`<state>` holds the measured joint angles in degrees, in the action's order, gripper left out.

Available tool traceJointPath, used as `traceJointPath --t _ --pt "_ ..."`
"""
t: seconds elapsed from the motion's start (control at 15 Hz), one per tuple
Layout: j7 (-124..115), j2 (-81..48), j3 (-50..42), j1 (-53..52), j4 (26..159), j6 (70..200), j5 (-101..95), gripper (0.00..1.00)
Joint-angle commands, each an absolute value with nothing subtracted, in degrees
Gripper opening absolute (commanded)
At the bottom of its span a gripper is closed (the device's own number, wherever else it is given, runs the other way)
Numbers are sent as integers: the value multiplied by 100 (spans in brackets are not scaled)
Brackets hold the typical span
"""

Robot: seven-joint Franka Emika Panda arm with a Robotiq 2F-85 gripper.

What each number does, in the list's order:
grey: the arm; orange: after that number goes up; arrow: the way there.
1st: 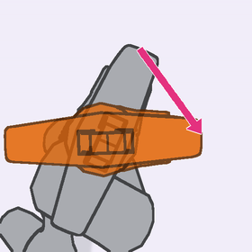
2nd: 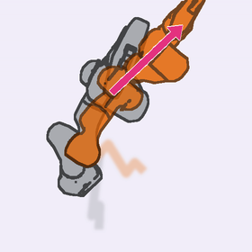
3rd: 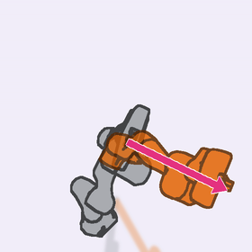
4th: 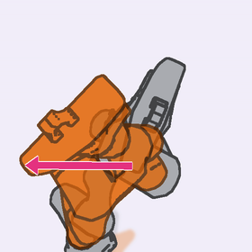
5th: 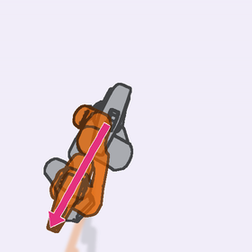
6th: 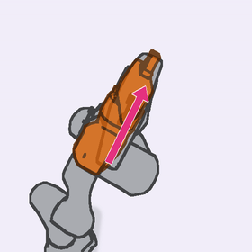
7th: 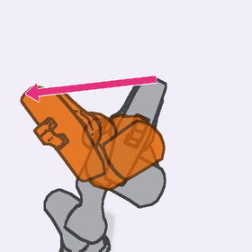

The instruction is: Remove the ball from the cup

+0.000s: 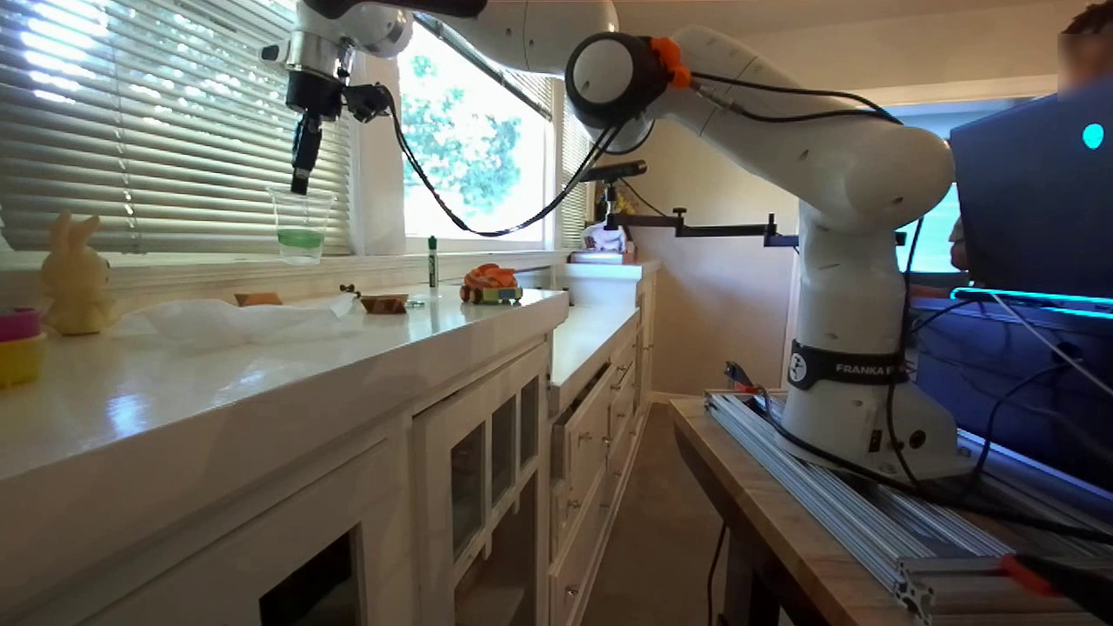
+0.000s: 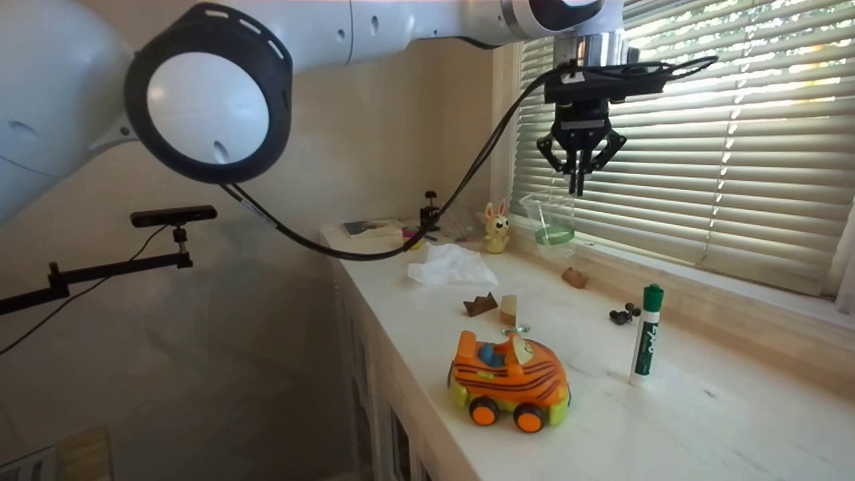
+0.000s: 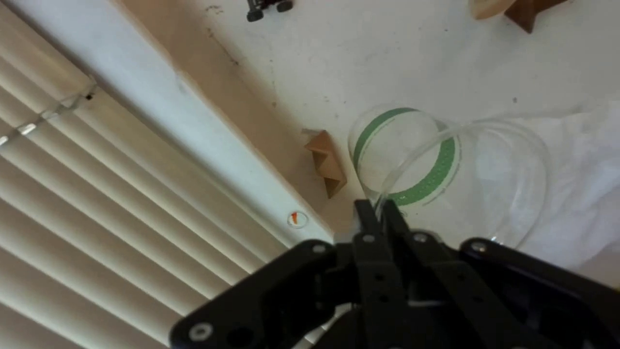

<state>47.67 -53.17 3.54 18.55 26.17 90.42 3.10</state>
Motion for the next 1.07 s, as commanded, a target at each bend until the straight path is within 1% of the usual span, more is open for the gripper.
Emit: traceJointPath --t 0.0,0.2,1.0 --pt "4689 -5426 484 2019 2458 8567 647 2" --pt "4628 -5497 401 2032 2409 8468 574 2" --pt "4500 -5749 545 2218 2430 8330 838 2"
